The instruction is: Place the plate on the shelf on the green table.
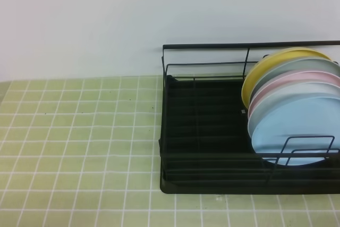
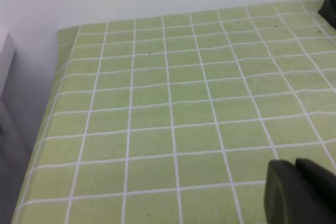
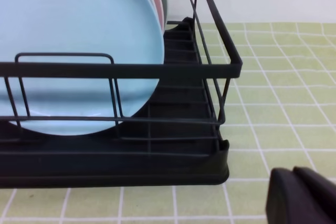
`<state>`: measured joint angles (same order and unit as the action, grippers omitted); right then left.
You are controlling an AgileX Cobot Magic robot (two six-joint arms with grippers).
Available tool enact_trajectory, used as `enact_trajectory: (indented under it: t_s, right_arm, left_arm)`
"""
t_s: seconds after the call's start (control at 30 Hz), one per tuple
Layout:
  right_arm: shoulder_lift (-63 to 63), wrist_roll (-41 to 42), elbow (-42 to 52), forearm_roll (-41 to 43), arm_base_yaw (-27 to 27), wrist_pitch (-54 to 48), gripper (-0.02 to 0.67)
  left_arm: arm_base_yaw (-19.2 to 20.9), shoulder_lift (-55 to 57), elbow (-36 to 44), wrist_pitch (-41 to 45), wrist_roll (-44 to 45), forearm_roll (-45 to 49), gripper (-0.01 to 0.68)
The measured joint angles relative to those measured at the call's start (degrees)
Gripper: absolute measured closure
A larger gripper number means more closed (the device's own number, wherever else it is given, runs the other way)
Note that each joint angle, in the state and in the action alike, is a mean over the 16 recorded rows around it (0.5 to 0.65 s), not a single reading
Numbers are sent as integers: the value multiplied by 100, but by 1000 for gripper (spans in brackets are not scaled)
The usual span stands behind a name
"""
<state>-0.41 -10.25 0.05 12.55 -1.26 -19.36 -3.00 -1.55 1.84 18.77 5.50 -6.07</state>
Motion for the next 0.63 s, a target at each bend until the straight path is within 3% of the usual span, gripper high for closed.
enact_trajectory:
  t_s: [0.63]
  right_arm:
    - [0,-1,0,0,3,0,639]
  left_arm:
    - [165,0,23,0,0,-1,675]
